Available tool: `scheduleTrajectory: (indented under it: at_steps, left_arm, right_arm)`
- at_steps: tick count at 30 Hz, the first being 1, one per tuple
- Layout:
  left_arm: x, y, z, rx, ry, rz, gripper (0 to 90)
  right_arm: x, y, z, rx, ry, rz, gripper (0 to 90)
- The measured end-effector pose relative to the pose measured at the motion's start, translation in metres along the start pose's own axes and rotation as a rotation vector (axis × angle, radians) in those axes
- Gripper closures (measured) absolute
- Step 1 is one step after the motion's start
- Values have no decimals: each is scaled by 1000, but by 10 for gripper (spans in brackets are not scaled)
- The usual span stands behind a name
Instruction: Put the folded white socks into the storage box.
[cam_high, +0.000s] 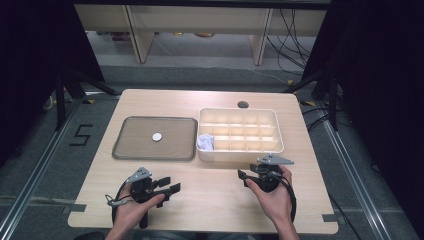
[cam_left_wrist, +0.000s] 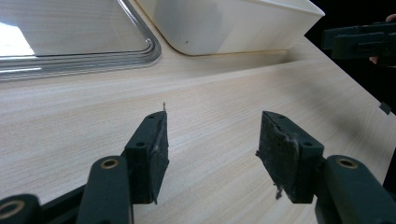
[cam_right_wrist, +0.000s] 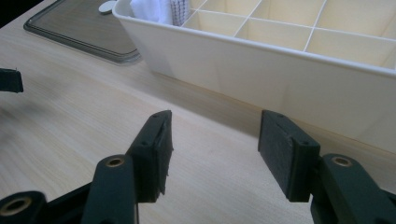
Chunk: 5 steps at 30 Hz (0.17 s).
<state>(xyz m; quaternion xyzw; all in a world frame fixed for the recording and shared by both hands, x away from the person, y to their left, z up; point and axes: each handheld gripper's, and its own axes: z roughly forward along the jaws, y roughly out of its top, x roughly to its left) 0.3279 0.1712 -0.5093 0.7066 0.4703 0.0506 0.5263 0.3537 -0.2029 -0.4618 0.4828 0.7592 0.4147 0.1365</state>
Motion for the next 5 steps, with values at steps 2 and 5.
scheduleTrajectory:
  at_steps: [2, 5]
  left_arm:
    - [0, 0, 0, -1, -3, 1, 420]
    - [-1, -1, 2, 0, -14, -6, 419]
  right_arm:
    - [-1, 0, -1, -6, -9, -3, 454]
    - [-2, 0, -2, -7, 1, 3, 454]
